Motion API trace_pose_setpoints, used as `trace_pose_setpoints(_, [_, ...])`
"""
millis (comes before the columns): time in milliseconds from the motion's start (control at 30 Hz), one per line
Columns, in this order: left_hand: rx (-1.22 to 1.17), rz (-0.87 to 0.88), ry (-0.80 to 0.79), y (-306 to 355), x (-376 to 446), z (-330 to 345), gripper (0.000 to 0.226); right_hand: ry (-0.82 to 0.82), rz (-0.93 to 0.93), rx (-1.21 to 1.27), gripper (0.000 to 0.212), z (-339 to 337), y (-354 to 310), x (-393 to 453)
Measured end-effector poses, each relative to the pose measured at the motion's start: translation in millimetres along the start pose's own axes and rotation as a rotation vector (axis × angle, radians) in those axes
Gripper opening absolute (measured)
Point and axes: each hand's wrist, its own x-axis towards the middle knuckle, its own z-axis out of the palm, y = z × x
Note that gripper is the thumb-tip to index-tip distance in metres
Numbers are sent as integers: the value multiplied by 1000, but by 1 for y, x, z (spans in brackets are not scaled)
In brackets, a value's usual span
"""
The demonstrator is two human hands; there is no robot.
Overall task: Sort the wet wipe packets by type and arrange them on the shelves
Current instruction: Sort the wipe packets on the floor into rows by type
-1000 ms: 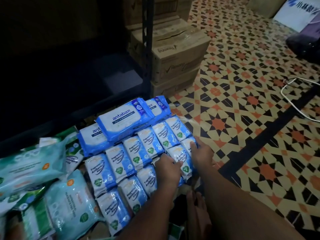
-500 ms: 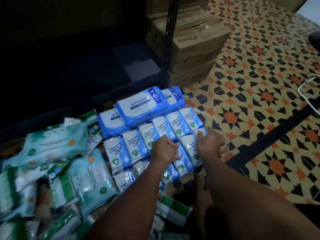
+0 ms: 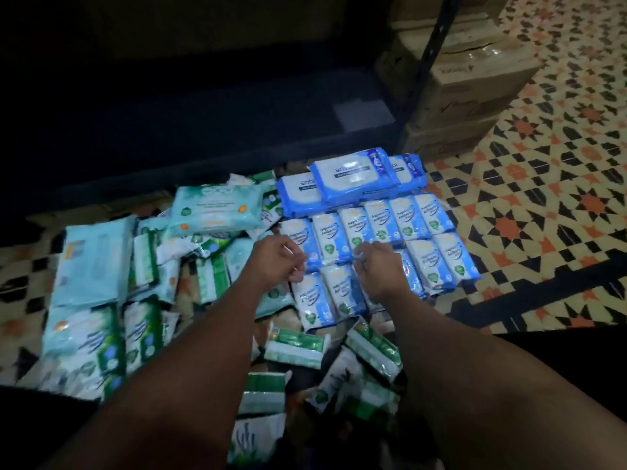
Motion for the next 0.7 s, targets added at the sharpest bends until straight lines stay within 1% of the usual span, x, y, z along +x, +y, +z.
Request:
trace_pose_setpoints(100, [79, 20, 80, -8, -17, -43, 7, -32, -85, 33, 24, 1, -24, 4])
trace_pose_setpoints(133, [113, 31, 105, -14, -23, -60, 9, -36, -98, 45, 22, 0, -35, 4])
trace_pose_setpoints(167, [161, 50, 138, -20, -31, -78, 11, -43, -113, 57, 21, 1, -48, 5])
trace_pose_setpoints(267, [334, 112, 235, -33, -48, -116, 9, -67, -153, 69, 19, 3, -78, 7])
trace_pose_setpoints(333, [409, 122, 317, -40, -59, -136, 10, -67, -181, 77, 19, 5, -99, 7])
trace_pose_setpoints(433, [464, 113, 444, -52, -74, -163, 11, -79, -240, 81, 18, 11, -128, 9])
trace_pose_setpoints(567, [531, 124, 591, -69, -82, -186, 17, -62, -274, 91, 20, 19, -156, 14])
trace_pose_setpoints(700, [534, 86, 690, -85, -84, -211, 17, -48, -366, 76, 17, 24, -188, 28])
